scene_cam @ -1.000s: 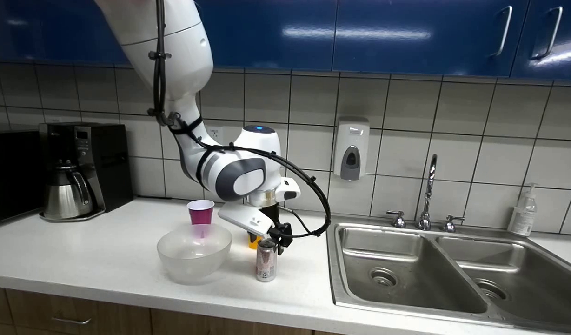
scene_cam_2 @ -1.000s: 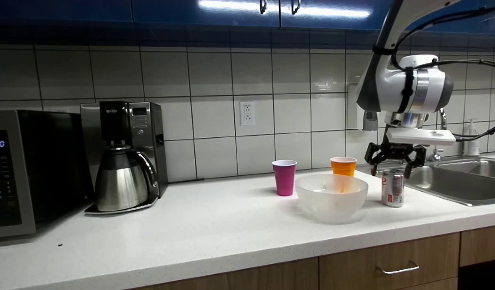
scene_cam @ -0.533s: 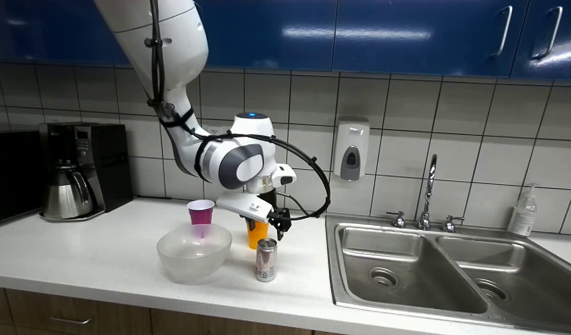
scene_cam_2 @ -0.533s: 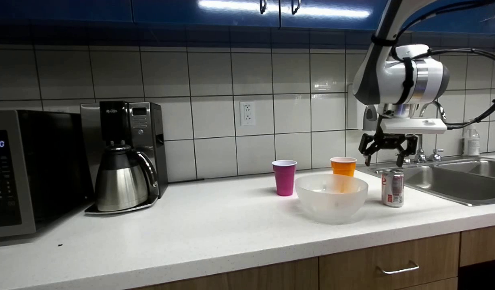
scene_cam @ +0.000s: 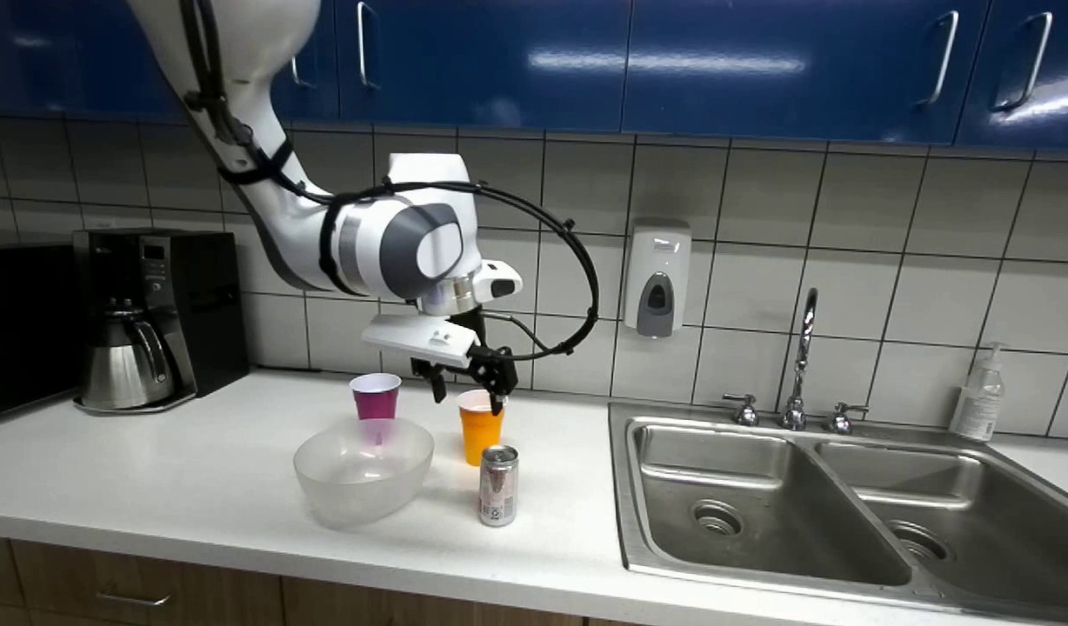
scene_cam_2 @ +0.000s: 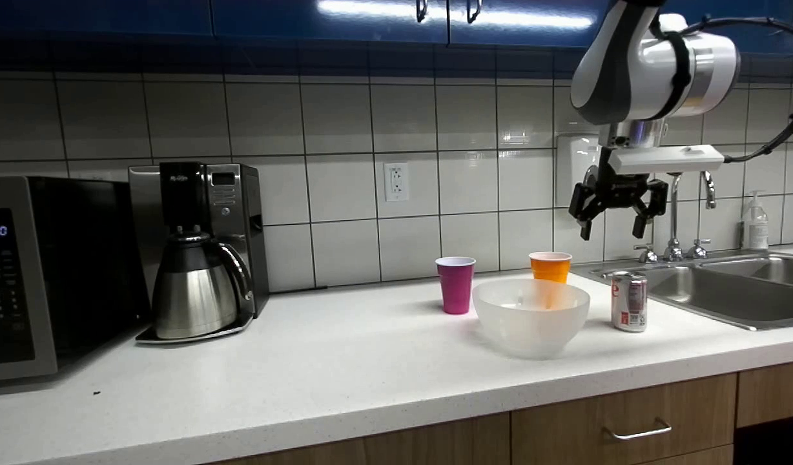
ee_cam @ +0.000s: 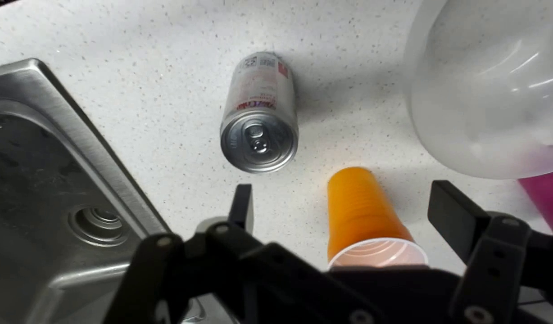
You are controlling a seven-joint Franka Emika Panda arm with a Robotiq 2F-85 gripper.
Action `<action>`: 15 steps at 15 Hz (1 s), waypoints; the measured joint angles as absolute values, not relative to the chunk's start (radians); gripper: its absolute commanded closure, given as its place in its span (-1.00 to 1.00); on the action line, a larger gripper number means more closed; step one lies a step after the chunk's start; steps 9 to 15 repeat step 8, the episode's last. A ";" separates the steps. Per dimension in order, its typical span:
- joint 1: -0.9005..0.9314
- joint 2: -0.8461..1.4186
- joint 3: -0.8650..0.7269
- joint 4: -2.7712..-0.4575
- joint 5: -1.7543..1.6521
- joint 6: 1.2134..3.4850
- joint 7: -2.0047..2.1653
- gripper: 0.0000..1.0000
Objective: Move the soda can closer to the sink
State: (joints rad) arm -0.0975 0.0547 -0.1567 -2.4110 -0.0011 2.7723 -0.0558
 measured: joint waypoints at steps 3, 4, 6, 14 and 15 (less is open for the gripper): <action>-0.090 -0.087 -0.141 -2.492 -0.033 2.686 -0.041 -1.00; -0.089 -0.140 -0.132 -2.520 -0.036 2.648 -0.040 -1.00; -0.082 -0.242 -0.116 -2.564 -0.032 2.540 -0.041 -1.00; -0.057 -0.346 -0.108 -2.595 -0.015 2.386 -0.056 -1.00; -0.057 -0.346 -0.108 -2.595 -0.015 2.386 -0.056 -1.00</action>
